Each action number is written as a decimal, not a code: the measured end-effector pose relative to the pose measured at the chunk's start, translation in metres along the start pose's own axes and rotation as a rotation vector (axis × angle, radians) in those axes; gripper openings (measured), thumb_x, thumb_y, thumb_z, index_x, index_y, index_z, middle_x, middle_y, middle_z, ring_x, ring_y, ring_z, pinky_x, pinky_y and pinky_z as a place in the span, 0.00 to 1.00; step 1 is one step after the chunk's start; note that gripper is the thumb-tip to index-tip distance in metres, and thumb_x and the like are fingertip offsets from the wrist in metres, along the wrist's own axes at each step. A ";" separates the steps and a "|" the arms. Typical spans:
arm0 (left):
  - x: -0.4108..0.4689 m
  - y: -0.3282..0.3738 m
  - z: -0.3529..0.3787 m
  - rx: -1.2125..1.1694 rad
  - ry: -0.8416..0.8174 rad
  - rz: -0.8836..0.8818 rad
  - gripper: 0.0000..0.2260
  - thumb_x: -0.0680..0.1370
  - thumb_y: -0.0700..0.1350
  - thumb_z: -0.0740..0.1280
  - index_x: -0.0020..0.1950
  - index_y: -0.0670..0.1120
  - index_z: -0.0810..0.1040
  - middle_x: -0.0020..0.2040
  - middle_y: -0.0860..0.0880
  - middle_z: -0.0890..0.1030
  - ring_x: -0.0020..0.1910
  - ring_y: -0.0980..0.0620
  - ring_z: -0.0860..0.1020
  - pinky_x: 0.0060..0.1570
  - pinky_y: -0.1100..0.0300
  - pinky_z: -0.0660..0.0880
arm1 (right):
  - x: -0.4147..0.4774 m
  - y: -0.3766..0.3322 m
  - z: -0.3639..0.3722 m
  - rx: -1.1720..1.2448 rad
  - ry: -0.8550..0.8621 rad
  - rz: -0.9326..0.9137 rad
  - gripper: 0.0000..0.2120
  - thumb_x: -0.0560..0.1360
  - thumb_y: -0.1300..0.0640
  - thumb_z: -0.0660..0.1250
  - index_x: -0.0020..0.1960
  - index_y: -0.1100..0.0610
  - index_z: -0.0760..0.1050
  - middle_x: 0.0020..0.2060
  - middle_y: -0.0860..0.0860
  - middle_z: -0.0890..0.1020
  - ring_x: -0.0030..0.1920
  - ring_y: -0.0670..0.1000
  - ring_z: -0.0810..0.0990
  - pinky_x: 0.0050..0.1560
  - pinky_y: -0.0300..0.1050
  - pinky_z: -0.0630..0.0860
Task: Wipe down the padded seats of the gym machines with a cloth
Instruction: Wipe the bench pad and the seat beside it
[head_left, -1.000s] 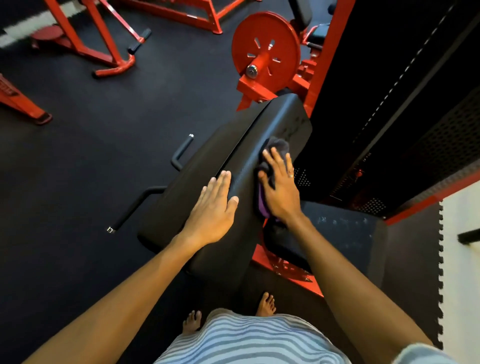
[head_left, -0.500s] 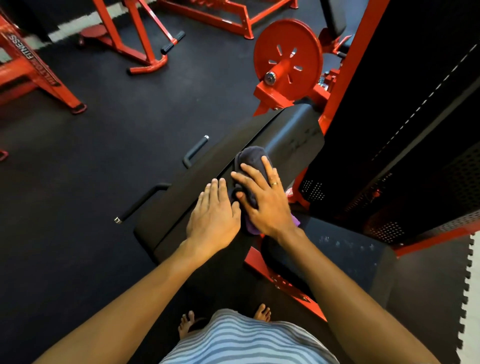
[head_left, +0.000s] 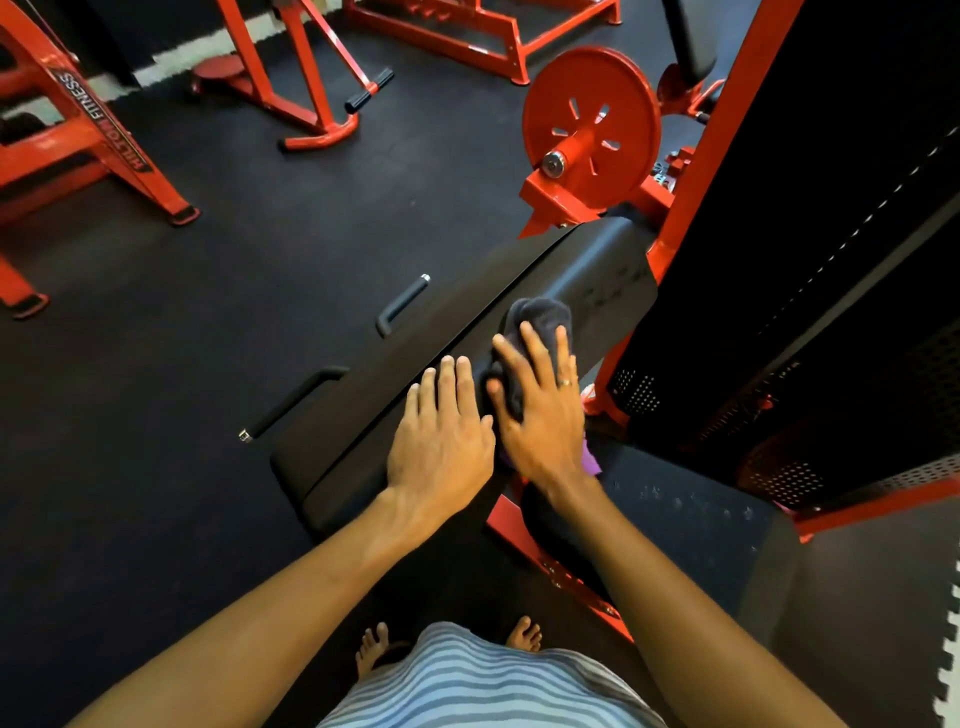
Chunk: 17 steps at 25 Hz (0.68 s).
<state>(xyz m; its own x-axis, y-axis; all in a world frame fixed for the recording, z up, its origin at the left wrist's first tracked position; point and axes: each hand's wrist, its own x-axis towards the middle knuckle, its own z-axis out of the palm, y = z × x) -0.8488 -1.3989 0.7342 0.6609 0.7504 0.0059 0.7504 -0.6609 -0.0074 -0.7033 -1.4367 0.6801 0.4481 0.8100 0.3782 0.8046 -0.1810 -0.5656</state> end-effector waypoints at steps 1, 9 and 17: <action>0.002 0.002 0.001 0.027 0.005 0.009 0.32 0.84 0.54 0.49 0.81 0.36 0.51 0.79 0.34 0.60 0.78 0.37 0.63 0.74 0.43 0.66 | -0.005 0.004 0.002 0.001 -0.011 -0.033 0.25 0.83 0.41 0.57 0.79 0.44 0.65 0.82 0.49 0.55 0.83 0.54 0.45 0.79 0.64 0.55; 0.039 0.017 0.003 0.105 0.013 0.079 0.33 0.84 0.53 0.53 0.81 0.35 0.48 0.79 0.33 0.58 0.77 0.35 0.63 0.72 0.41 0.69 | 0.078 0.066 -0.011 0.058 0.050 0.258 0.27 0.82 0.37 0.55 0.79 0.42 0.62 0.83 0.48 0.50 0.82 0.53 0.49 0.76 0.62 0.64; 0.066 0.028 0.005 0.137 0.018 0.118 0.32 0.85 0.53 0.51 0.81 0.35 0.45 0.81 0.33 0.54 0.78 0.34 0.61 0.72 0.40 0.68 | 0.010 0.038 0.008 0.198 0.079 0.411 0.29 0.82 0.39 0.55 0.81 0.43 0.57 0.82 0.40 0.44 0.82 0.48 0.40 0.80 0.60 0.56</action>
<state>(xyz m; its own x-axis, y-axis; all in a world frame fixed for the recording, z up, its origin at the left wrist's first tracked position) -0.7845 -1.3680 0.7291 0.7452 0.6667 0.0147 0.6613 -0.7359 -0.1451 -0.6711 -1.4308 0.6567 0.7492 0.6466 0.1438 0.4674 -0.3622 -0.8065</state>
